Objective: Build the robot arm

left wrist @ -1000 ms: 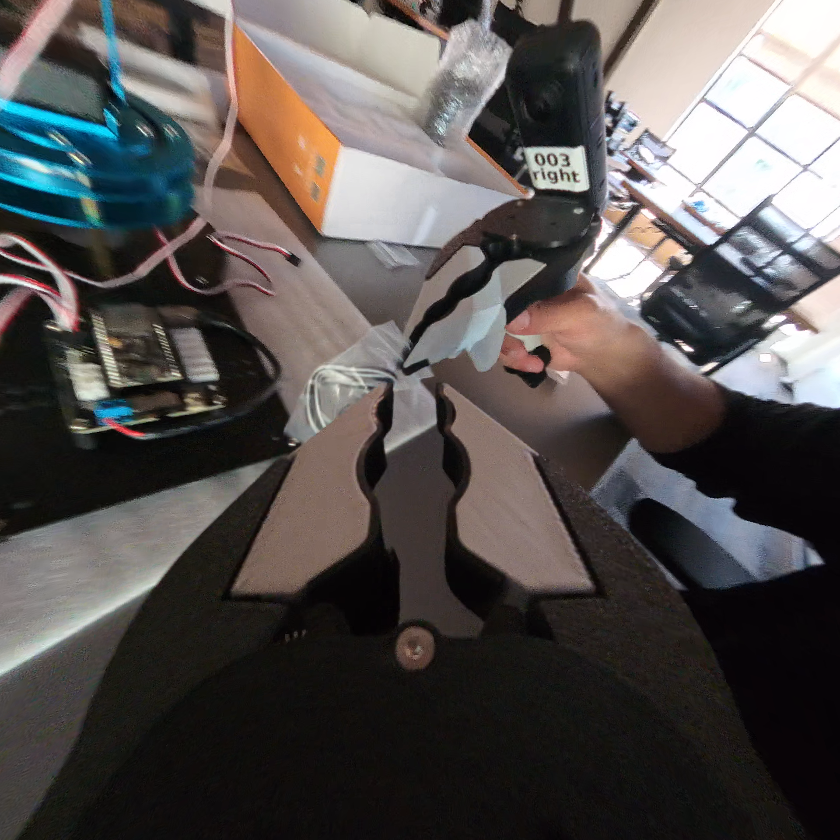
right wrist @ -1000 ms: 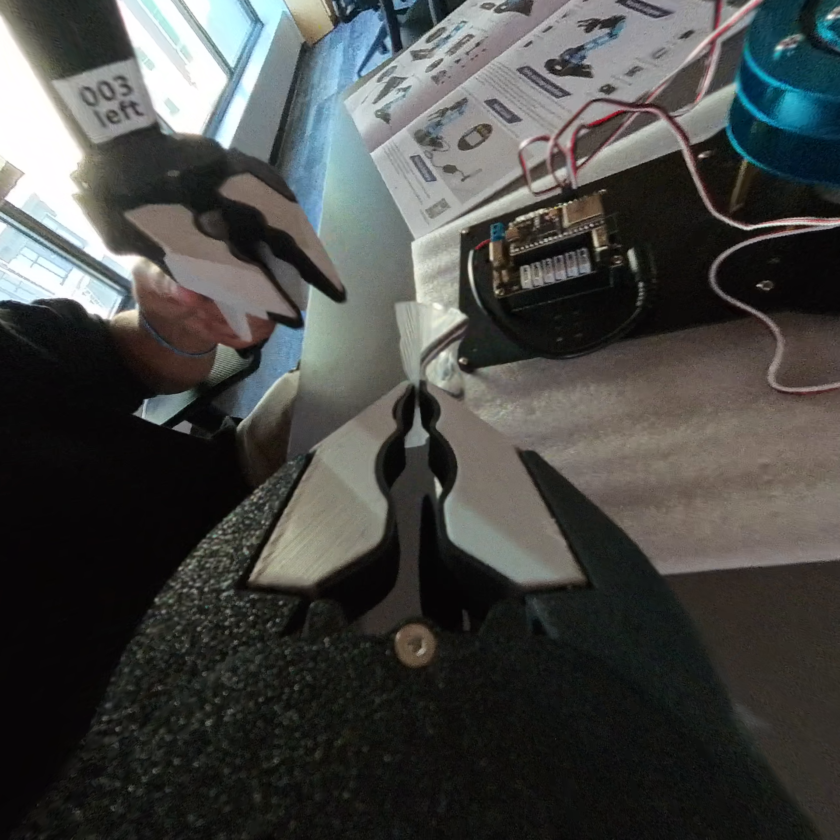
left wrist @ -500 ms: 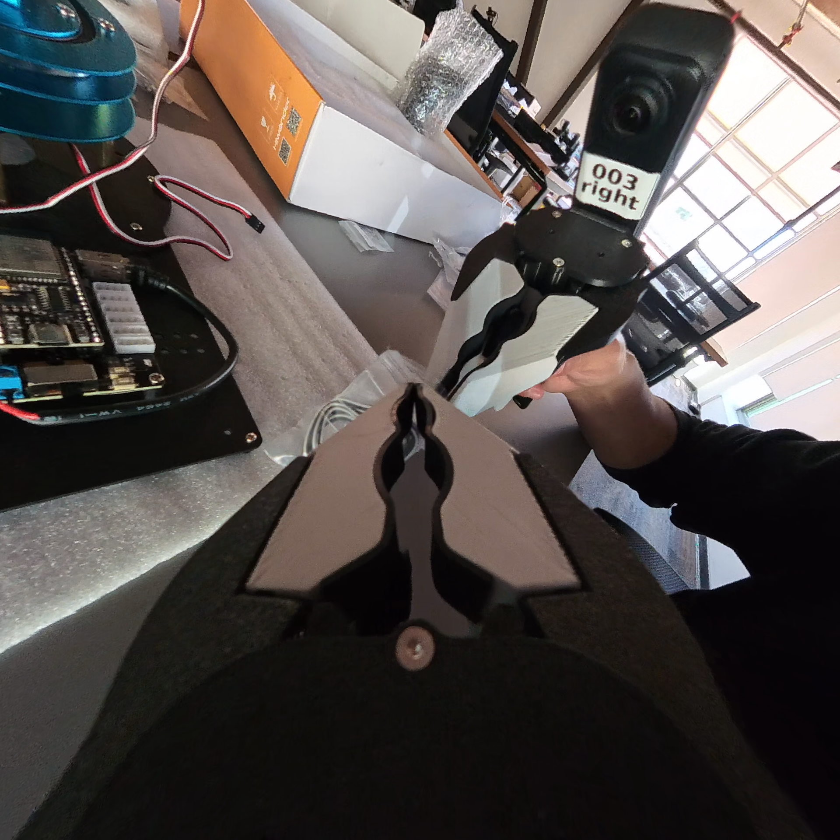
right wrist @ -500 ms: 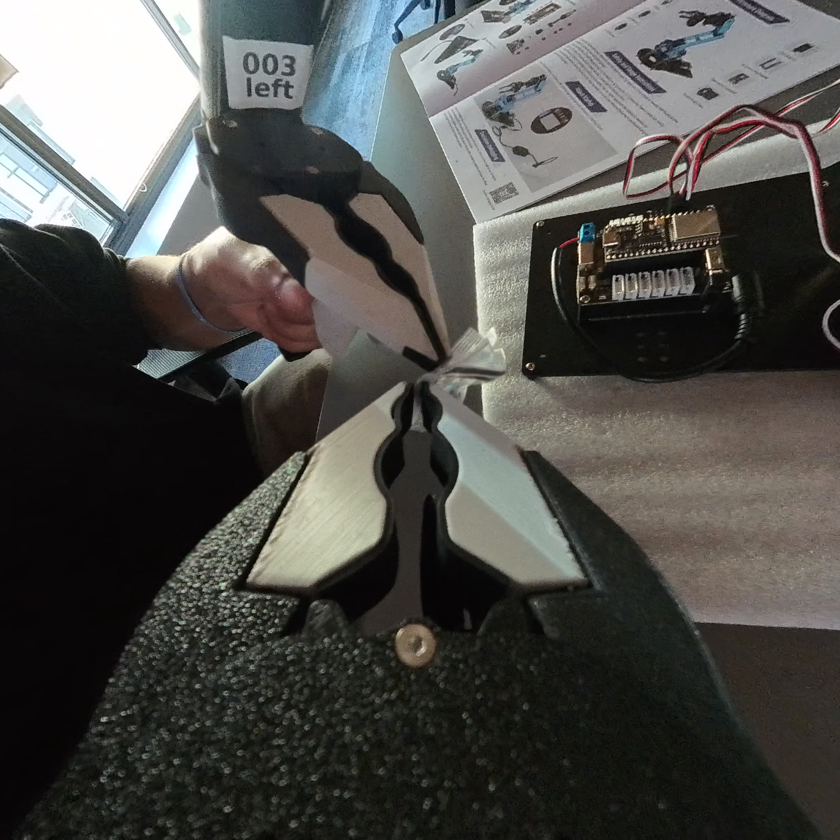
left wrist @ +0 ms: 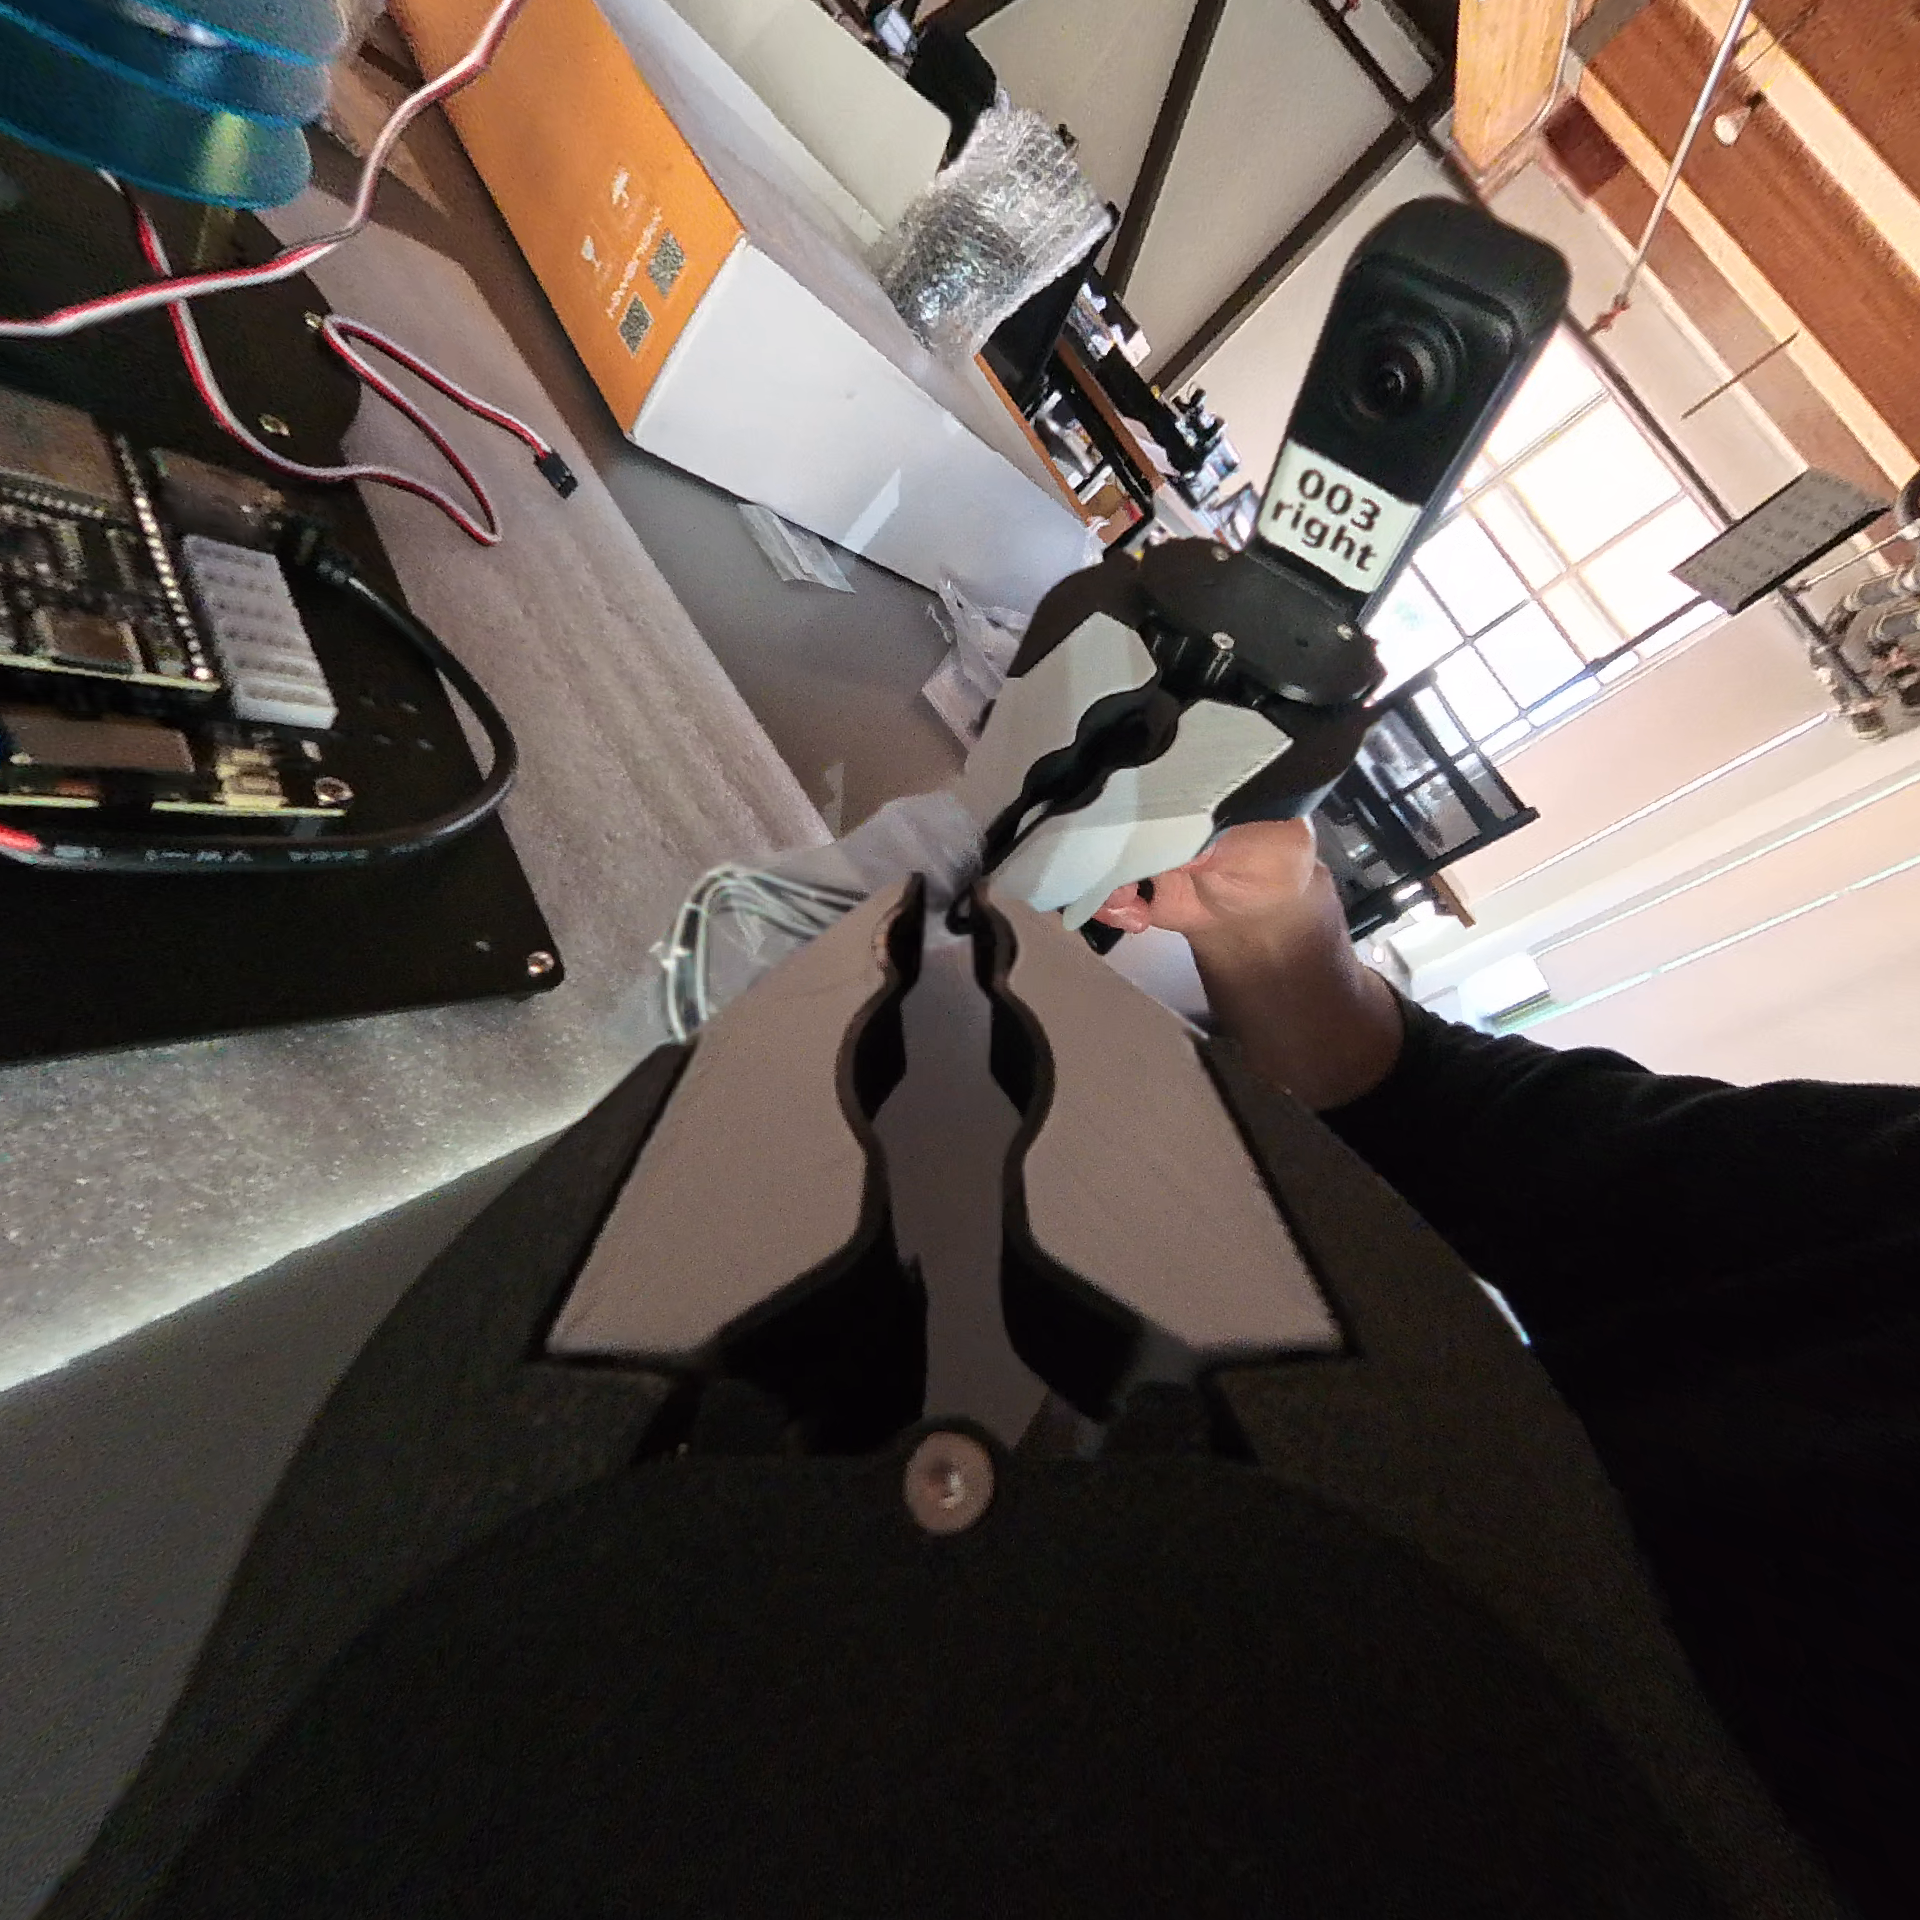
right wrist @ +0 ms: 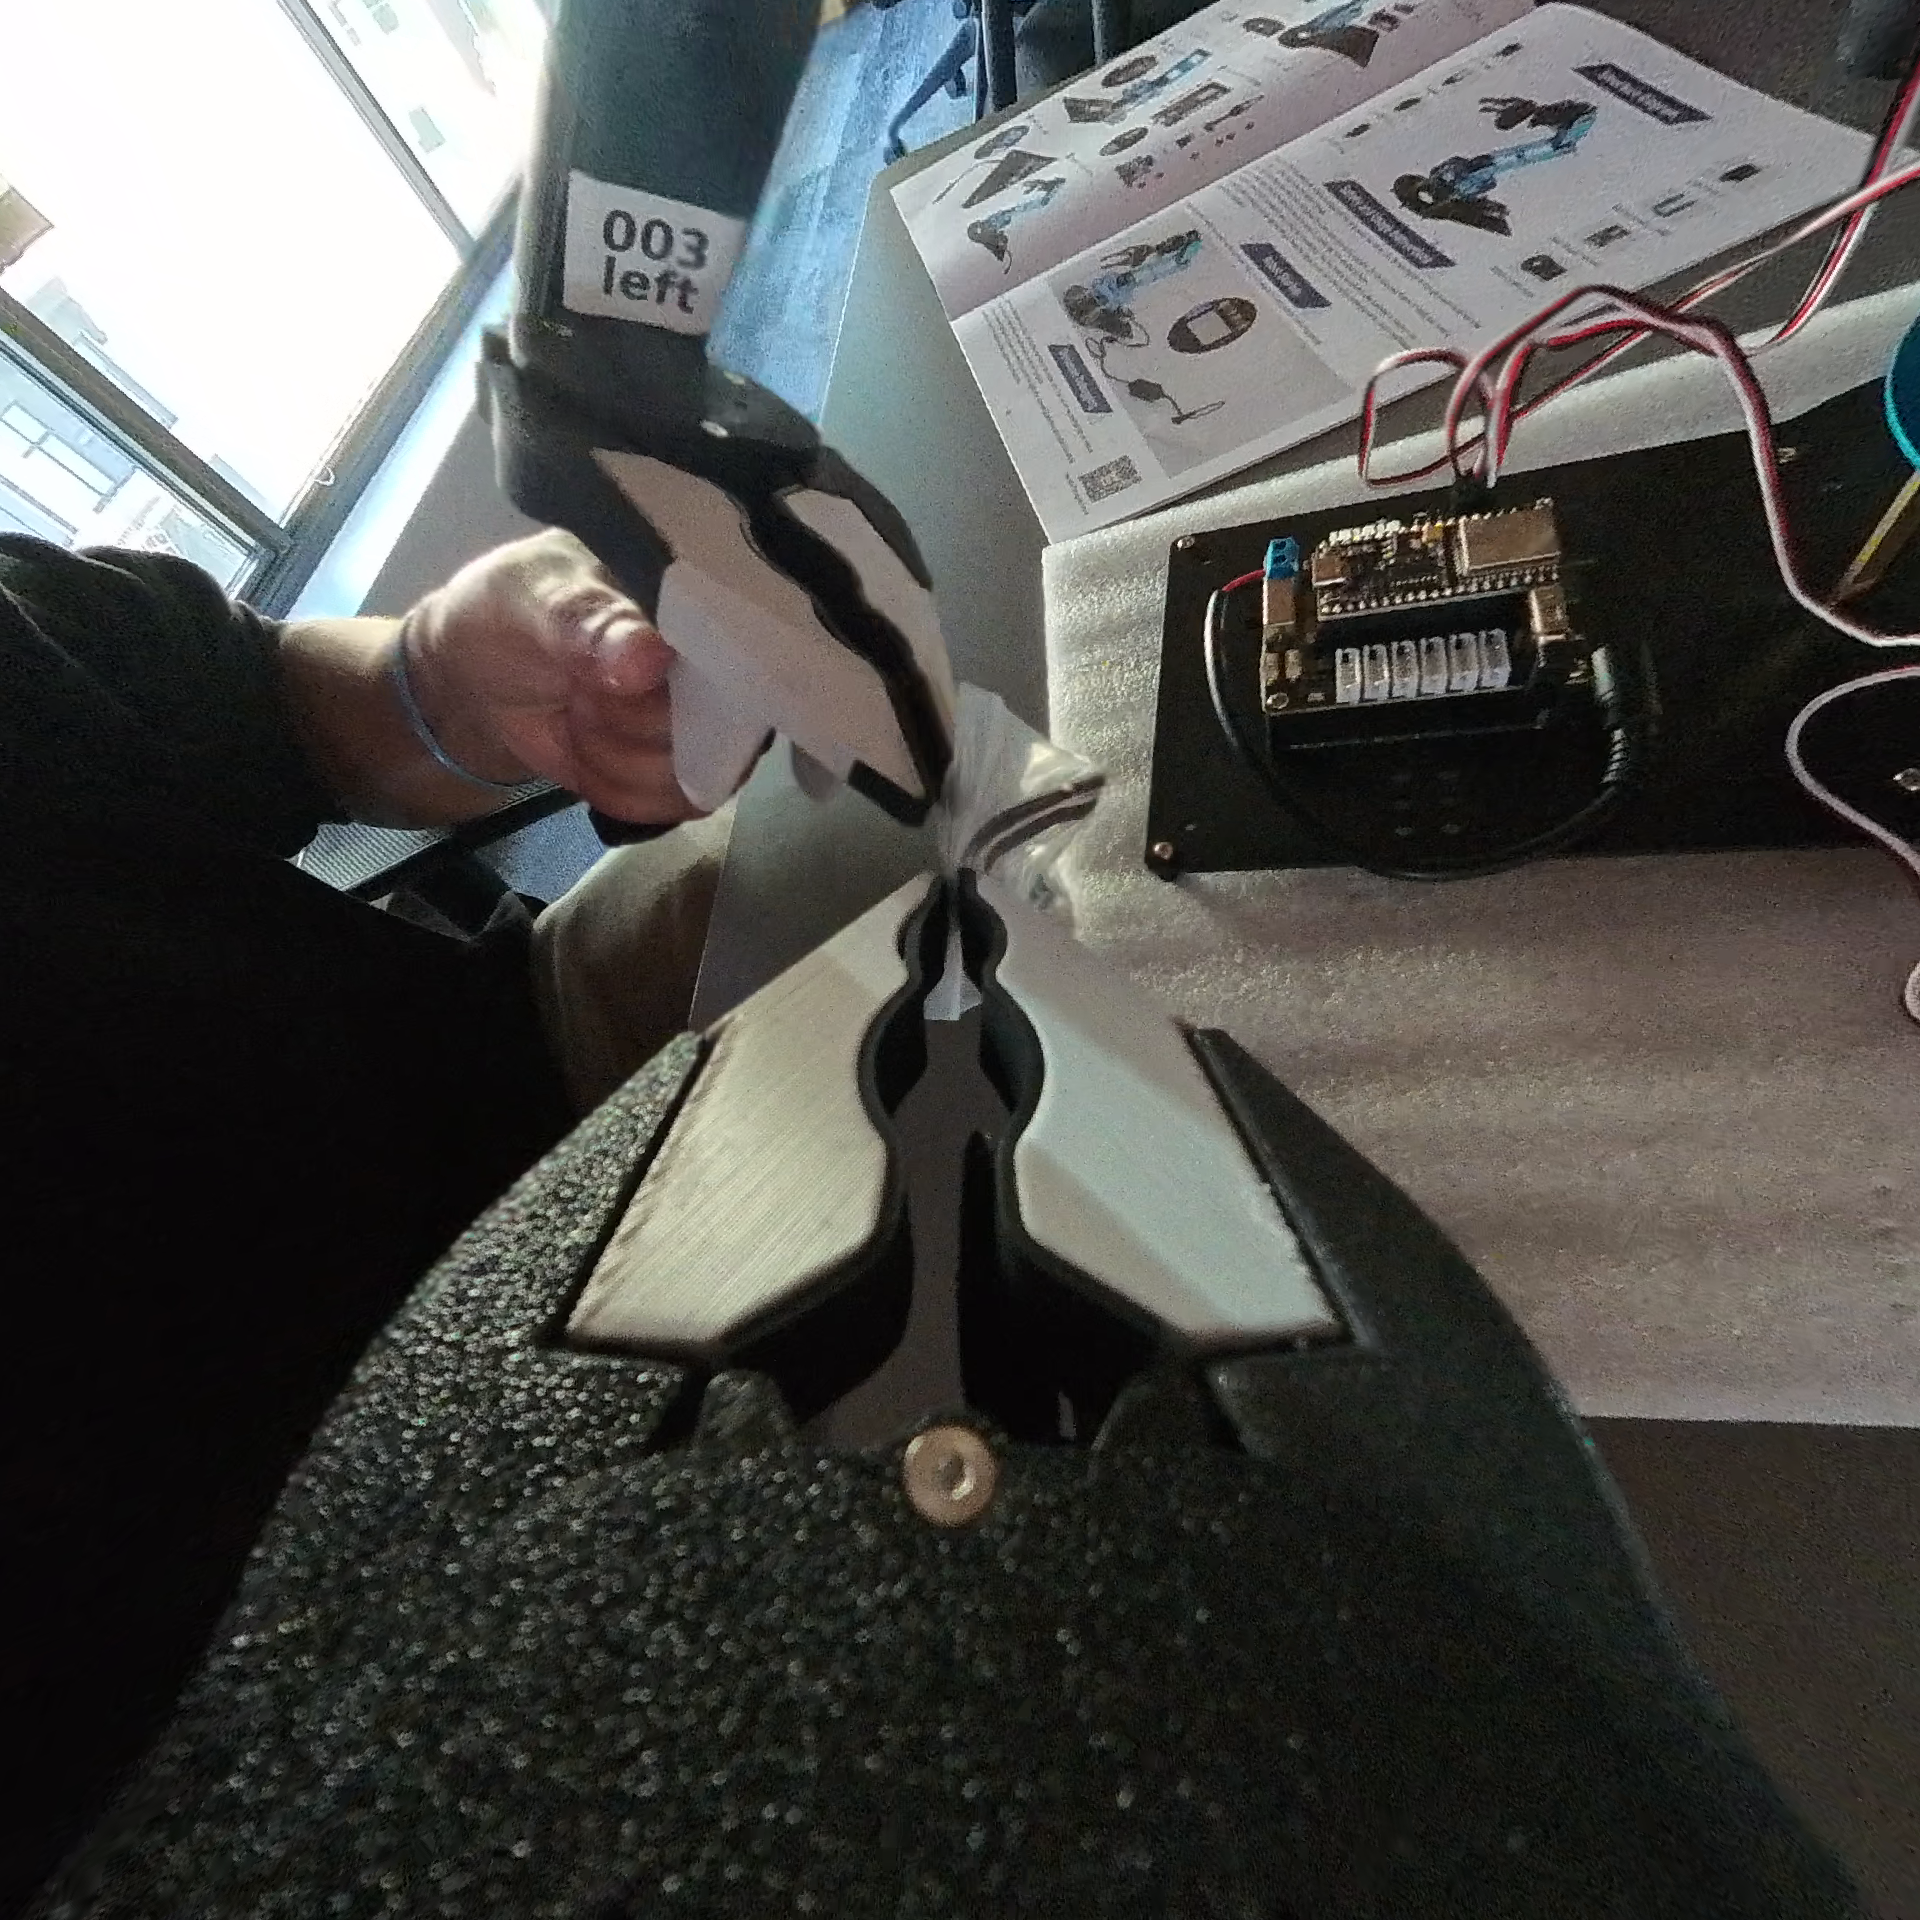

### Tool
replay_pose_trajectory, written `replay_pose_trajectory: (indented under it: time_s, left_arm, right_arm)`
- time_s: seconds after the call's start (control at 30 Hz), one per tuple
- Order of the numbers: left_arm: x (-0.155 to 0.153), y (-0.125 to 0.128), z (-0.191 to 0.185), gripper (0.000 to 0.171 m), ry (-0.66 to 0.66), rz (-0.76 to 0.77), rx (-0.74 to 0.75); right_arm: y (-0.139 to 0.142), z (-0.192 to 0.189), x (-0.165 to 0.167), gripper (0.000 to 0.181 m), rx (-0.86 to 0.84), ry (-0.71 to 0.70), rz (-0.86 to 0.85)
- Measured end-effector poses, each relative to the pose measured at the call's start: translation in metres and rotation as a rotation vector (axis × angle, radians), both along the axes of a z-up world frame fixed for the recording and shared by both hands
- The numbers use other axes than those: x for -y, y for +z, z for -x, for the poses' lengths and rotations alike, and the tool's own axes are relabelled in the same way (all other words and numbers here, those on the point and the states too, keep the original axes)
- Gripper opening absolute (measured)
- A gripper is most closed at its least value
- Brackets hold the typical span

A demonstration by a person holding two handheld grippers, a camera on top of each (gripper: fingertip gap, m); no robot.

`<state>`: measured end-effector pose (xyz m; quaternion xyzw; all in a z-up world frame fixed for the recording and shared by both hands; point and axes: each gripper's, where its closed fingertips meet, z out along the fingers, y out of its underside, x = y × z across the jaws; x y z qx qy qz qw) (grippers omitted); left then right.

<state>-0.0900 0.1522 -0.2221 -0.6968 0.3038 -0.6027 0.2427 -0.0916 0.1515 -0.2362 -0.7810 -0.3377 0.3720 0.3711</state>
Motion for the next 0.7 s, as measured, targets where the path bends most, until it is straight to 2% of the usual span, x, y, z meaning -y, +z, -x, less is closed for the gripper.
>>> replay_pose_trajectory:
  time_s: [0.07, 0.2, 0.37, 0.57, 0.7]
  left_arm:
    - [0.001, -0.001, -0.002, 0.016, -0.006, 0.03, 0.01]
    - [0.002, 0.0, -0.003, 0.017, -0.006, 0.043, 0.019]
    - [0.0, -0.001, -0.003, 0.001, 0.01, 0.049, 0.032]
    - [0.0, 0.001, -0.001, 0.0, 0.019, 0.004, 0.054]
    - [-0.002, 0.002, 0.001, 0.0, 0.031, -0.028, 0.049]
  right_arm:
    - [-0.003, 0.001, 0.0, 0.0, 0.025, -0.001, -0.011]
    - [-0.003, 0.004, 0.001, 0.0, 0.048, 0.001, -0.037]
    - [-0.001, 0.006, 0.004, 0.0, 0.083, 0.007, -0.081]
    - [0.0, 0.008, 0.005, 0.001, 0.067, 0.014, -0.079]
    - [0.01, 0.005, 0.006, 0.014, -0.031, 0.024, -0.015]
